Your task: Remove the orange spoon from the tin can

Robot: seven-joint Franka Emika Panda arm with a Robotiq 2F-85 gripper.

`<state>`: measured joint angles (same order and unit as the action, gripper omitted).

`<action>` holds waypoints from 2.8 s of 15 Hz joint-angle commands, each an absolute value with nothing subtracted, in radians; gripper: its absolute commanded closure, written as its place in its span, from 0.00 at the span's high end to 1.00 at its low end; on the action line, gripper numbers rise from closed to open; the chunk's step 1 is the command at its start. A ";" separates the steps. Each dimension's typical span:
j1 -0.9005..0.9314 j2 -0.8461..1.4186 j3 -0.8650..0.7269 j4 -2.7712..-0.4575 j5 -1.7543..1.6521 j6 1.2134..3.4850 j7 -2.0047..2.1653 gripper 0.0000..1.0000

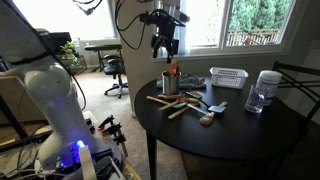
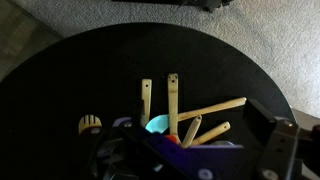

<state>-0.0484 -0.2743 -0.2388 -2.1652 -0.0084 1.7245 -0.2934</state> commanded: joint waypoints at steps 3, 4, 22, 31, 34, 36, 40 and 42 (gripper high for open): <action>-0.072 -0.272 -0.217 -2.163 -0.003 1.722 -0.299 1.00; -0.072 -0.272 -0.217 -2.163 -0.003 1.722 -0.299 1.00; -0.153 0.123 -0.247 -1.824 0.237 1.647 -0.413 1.00; -0.226 0.435 -0.140 -1.380 0.316 1.456 -0.387 1.00; -0.243 0.532 -0.103 -1.224 0.313 1.377 -0.376 1.00; -0.255 0.577 -0.082 -1.144 0.311 1.322 -0.379 1.00; -0.255 0.562 -0.067 -1.180 0.292 1.351 -0.386 1.00; -0.255 0.562 -0.067 -1.180 0.292 1.351 -0.386 1.00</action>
<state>-0.2361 0.5602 -0.0928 -1.1860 0.3036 1.3534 -0.3919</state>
